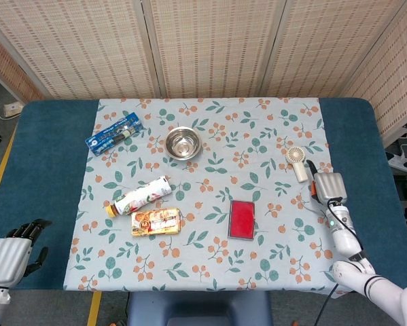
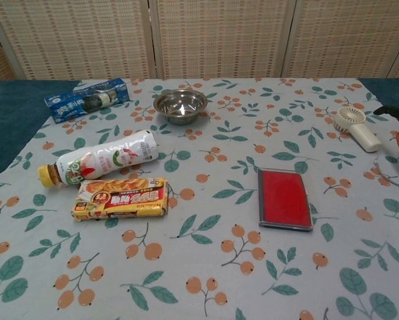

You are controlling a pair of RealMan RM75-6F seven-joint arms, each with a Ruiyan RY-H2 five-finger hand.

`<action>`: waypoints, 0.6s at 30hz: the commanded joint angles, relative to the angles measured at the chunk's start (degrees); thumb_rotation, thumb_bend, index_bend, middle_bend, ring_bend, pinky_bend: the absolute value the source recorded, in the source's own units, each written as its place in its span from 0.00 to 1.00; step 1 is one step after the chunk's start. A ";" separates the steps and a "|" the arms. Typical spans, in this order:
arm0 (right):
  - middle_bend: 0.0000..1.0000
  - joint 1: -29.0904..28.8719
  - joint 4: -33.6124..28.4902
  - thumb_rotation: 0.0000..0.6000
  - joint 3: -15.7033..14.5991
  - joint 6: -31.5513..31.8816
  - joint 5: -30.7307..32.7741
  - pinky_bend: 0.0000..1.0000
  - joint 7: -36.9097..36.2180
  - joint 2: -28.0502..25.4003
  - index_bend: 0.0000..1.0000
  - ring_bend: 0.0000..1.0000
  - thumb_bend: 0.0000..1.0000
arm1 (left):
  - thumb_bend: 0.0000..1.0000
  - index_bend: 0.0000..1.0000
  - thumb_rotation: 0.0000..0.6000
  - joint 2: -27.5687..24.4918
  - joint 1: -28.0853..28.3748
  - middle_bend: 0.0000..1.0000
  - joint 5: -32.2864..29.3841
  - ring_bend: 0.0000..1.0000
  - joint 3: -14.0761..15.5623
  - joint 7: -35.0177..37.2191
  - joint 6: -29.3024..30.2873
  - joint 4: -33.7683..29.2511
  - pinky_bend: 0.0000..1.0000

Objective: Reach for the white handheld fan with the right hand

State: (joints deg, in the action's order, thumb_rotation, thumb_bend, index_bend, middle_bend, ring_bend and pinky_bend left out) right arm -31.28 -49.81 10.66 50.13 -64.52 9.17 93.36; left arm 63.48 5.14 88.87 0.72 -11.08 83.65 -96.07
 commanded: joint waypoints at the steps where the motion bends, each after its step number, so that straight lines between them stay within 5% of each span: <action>1: 0.77 -0.15 0.56 1.00 0.02 -0.43 -0.10 0.69 -0.29 0.37 0.06 0.65 0.70 | 0.42 0.23 1.00 0.01 0.01 0.22 0.02 0.27 0.01 0.01 -0.01 0.01 0.41; 18: 0.77 -0.59 1.46 1.00 0.07 -1.96 -0.52 0.69 -0.76 1.35 0.06 0.65 0.70 | 0.43 0.23 1.00 -0.07 -0.01 0.22 -0.05 0.27 0.00 0.12 -0.01 -0.10 0.41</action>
State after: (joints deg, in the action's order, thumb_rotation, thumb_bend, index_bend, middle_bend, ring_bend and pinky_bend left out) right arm -31.88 -48.35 10.73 48.18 -65.04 8.40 94.71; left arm 63.42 5.14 88.82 0.72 -10.97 83.63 -96.17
